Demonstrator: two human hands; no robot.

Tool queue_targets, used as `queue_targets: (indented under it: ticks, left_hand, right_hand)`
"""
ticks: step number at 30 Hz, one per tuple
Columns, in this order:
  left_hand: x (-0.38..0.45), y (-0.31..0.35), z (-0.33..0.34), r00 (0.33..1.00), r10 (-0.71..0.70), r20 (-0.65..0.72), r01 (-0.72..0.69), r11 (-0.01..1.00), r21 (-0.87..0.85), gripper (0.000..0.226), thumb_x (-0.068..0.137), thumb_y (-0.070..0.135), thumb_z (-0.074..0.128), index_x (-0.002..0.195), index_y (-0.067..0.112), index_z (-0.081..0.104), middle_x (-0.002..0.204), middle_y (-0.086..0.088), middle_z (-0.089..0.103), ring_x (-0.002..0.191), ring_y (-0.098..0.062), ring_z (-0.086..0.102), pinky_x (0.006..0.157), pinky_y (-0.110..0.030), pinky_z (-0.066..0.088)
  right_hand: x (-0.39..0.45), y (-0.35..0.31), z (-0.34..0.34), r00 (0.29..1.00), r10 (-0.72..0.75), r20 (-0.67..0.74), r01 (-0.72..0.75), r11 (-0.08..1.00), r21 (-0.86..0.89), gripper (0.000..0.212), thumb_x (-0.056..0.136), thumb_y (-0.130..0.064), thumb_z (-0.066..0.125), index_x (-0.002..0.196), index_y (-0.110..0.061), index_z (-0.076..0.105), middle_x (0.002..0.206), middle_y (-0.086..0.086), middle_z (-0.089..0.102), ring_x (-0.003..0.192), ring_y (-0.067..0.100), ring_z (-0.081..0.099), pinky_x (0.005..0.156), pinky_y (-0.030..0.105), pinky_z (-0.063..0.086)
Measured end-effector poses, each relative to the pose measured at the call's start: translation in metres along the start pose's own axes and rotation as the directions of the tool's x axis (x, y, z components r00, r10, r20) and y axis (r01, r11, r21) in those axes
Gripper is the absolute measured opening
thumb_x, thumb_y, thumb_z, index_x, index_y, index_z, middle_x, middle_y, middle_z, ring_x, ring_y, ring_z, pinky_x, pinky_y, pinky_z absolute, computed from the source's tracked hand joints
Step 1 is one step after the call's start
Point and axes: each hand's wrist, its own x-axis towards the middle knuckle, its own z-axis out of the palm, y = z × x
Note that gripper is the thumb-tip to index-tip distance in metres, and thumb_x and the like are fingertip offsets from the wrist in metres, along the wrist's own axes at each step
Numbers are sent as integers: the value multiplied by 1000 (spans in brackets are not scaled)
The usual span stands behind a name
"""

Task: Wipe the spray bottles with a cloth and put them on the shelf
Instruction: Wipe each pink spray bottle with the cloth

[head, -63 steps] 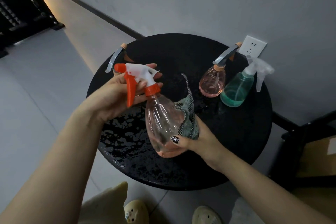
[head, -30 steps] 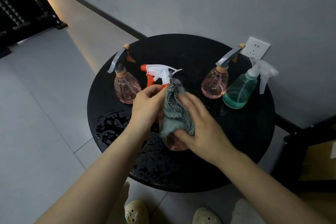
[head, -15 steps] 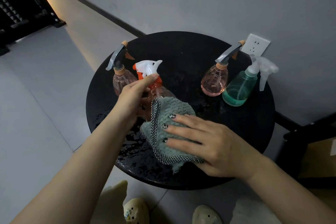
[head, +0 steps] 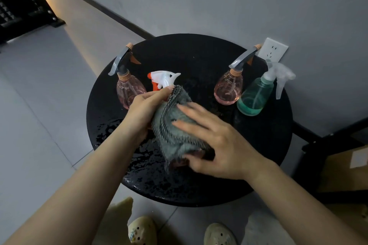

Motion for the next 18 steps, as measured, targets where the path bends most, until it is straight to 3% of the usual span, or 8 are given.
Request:
queue_targets:
  ticks: [3,7,9,12,15,18]
  left_hand:
    - [1,4,-4,998,18,-53,-16,999,42,24,83,35,65,76,12,70,70,-3,69,65,-19,61,58,-24,49]
    - [0,3,-4,999,13,-50,-9,997,74,27,82,40,65,75,15,71,78,-11,63,76,-26,52,67,-34,39]
    - [0,3,-1,999,23,-39,-20,997,80,26,81,40,65,74,16,72,75,-7,64,70,-23,53,65,-32,39]
    - [-1,3,4,999,34,7,-35,999,41,28,74,40,69,80,13,74,77,-9,69,65,-20,60,66,-31,45]
    - [-2,2,7,999,34,16,-35,998,58,29,79,39,67,83,12,74,86,-16,67,73,-25,59,66,-32,45]
    - [-2,3,7,999,29,19,-30,998,48,32,82,36,65,91,6,72,87,-16,67,75,-25,60,65,-31,47]
  right_hand:
    - [-12,-2,9,983,-181,12,181,970,-162,45,88,-41,61,123,-12,60,140,7,48,139,27,30,108,47,35]
    - [-18,3,14,965,-262,1,253,932,-258,30,95,-26,55,121,-12,62,136,6,53,135,27,36,106,46,37]
    - [-14,5,12,980,-194,-54,180,964,-195,31,97,-23,50,123,-11,61,138,6,50,136,25,35,108,43,36]
    - [-1,7,11,993,19,-119,-18,1000,9,39,99,-28,40,134,-15,49,147,0,37,141,16,27,112,33,30]
    - [11,11,8,966,238,-101,-209,949,235,47,97,-36,33,143,-24,33,150,-11,25,141,3,20,113,18,20]
    - [13,10,5,954,292,-66,-253,906,339,54,92,-45,40,143,-32,24,151,-13,23,138,-6,20,110,11,18]
